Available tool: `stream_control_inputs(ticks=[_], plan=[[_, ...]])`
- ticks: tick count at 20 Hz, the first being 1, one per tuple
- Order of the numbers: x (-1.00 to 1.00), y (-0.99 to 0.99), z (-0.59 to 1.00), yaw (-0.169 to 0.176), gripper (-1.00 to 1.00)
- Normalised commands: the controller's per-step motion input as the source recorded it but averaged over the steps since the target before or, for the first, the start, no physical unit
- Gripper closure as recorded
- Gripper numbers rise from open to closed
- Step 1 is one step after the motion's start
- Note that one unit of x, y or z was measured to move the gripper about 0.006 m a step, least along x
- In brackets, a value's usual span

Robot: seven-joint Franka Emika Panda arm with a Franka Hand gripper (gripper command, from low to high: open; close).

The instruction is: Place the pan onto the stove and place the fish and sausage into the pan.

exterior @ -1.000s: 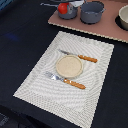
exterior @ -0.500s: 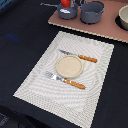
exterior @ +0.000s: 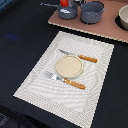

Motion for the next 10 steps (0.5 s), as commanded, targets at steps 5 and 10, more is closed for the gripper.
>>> stream_control_inputs(ticks=[5,10], plan=[[-0.29,0.50,-0.18,0.000,1.00],[0.00,0.38,0.06,-0.003,-1.00]])
